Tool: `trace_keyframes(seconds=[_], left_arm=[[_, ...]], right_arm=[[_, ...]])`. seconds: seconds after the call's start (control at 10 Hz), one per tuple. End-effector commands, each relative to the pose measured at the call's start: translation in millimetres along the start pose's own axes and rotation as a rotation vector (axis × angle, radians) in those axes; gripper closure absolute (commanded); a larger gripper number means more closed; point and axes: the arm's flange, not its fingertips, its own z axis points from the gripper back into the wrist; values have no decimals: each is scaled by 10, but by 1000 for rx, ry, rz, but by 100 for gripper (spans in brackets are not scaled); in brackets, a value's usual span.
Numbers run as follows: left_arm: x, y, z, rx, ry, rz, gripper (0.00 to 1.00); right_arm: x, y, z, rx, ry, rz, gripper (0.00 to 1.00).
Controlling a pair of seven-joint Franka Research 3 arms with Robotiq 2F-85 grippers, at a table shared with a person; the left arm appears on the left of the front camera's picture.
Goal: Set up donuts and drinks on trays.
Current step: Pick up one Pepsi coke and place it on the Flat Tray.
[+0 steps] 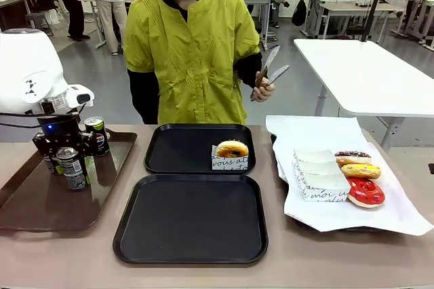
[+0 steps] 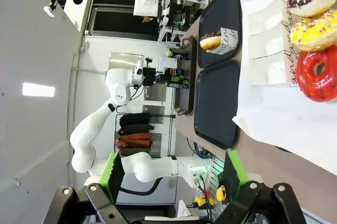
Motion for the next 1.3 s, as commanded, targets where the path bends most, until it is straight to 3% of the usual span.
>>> trace_keyframes(seconds=[0.0,0.1,0.4,0.7,1.2], left_arm=[[-13,3,74,39,25,28,60],[-33,-2,186,23,27,26,60],[-237,-161,1112,-29,-14,-61,60],[-528,-155,1759,-37,-39,-99,60],[-518,-214,1709,-14,-51,-80,60]], right_arm=[[20,2,-7,9,-12,10,0],[20,2,-7,9,-12,10,0],[20,2,-7,9,-12,10,0],[20,2,-7,9,-12,10,0],[20,2,-7,9,-12,10,0]])
